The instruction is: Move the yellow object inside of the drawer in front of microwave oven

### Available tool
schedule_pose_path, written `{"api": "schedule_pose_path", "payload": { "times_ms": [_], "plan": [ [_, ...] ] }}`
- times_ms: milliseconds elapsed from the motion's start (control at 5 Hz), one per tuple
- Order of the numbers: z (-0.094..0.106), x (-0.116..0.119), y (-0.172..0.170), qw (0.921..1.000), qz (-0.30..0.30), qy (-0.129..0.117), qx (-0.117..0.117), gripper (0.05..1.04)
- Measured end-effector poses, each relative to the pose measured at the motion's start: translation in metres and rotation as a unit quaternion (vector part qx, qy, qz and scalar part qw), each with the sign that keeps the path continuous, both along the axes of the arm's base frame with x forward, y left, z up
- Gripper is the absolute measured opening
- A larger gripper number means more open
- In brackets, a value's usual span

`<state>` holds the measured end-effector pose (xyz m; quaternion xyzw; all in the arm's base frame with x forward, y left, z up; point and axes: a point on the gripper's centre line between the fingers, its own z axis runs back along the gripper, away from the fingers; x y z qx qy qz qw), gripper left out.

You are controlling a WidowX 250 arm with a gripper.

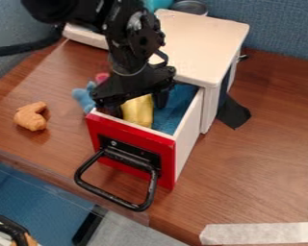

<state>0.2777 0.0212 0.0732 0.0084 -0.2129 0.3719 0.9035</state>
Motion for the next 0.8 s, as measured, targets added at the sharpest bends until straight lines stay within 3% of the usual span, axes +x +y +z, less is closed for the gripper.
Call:
{"api": "schedule_pose_path", "payload": {
  "times_ms": [200, 400, 800],
  "plan": [
    [-0.007, 0.001, 0.002, 0.9998, 0.015, 0.013, 0.002, 0.949],
    [-0.007, 0.002, 0.002, 0.9998, 0.016, 0.011, -0.002, 0.817],
    [0.013, 0.001, -0.007, 0.9995, 0.001, -0.018, -0.027, 0.815]
  ]
}}
